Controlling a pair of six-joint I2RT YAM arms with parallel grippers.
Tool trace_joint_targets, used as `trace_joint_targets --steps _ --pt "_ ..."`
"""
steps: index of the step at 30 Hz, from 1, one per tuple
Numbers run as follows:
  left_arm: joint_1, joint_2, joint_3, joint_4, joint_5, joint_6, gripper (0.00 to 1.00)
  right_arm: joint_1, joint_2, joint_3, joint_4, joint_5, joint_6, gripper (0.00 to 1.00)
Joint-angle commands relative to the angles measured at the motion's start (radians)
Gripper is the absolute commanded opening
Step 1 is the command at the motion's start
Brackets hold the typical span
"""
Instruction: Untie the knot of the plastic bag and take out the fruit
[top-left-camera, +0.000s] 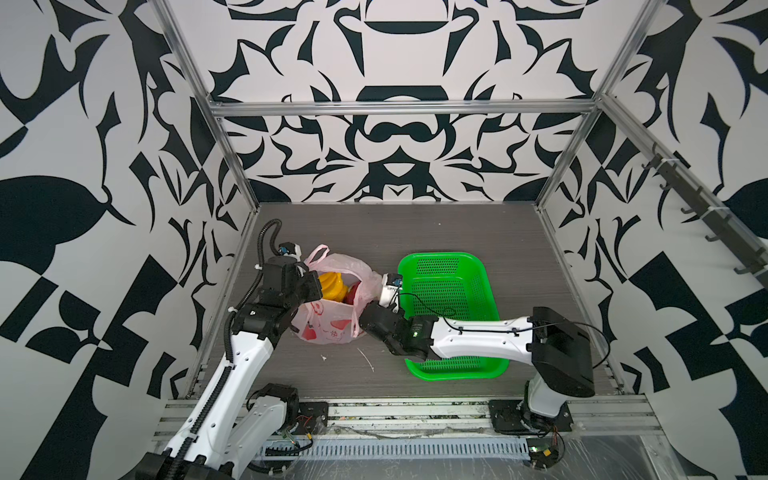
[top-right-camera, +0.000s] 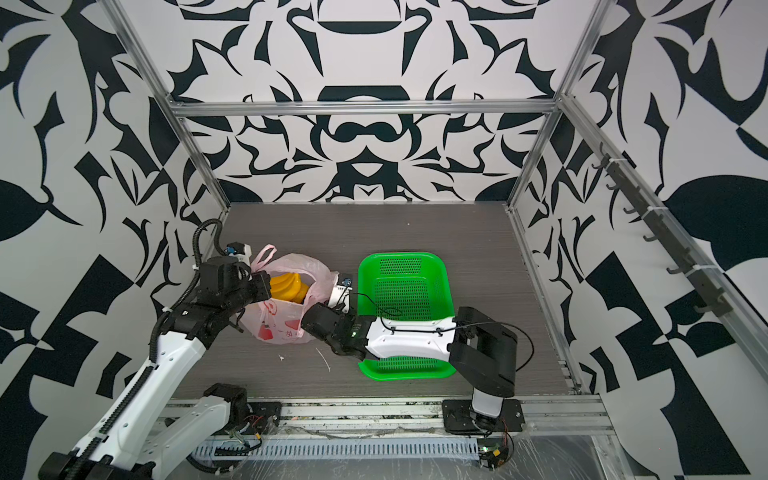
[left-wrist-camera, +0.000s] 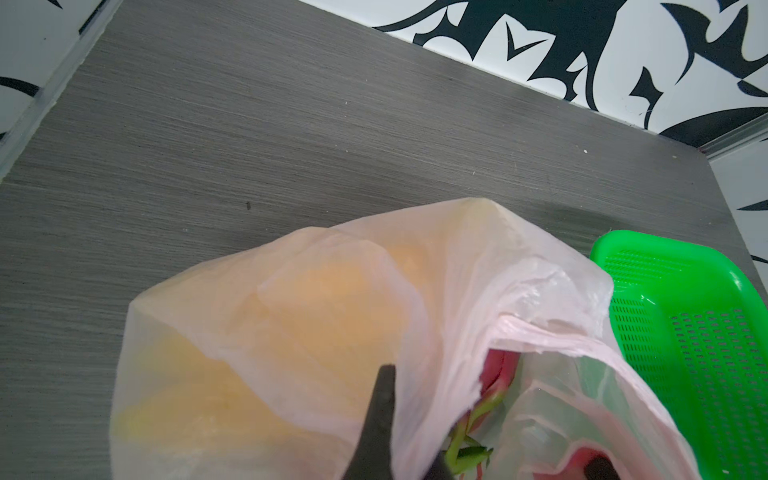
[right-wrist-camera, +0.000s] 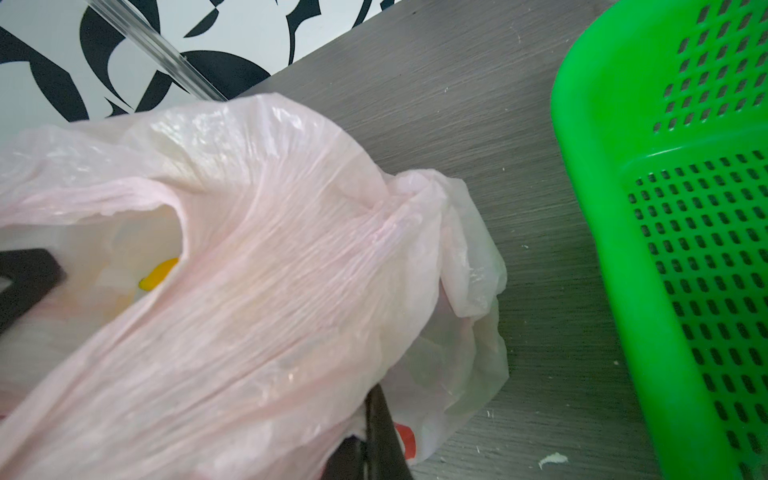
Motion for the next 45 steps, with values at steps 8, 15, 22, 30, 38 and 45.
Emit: trace_joint_targets --steps 8,15,22,30,38,45 --pt "0.007 -0.056 -0.033 -0.008 -0.059 -0.024 0.00 -0.004 -0.033 -0.083 -0.005 0.010 0.036 0.08" --pt "0.006 -0.075 -0.039 0.019 0.007 -0.026 0.00 -0.004 -0.063 -0.059 -0.018 -0.012 -0.105 0.21" --pt "0.006 -0.092 -0.042 0.038 0.038 -0.031 0.00 0.004 -0.112 -0.034 -0.057 -0.020 -0.222 0.32" --pt "0.007 -0.090 -0.042 0.053 0.058 -0.018 0.00 0.019 -0.164 -0.035 -0.102 -0.006 -0.306 0.39" --pt "0.006 -0.097 -0.043 0.076 0.072 -0.006 0.00 0.019 -0.232 -0.043 -0.113 -0.012 -0.399 0.47" --pt "0.005 -0.111 -0.050 0.081 0.079 0.002 0.00 0.019 -0.285 0.007 -0.129 -0.003 -0.506 0.50"
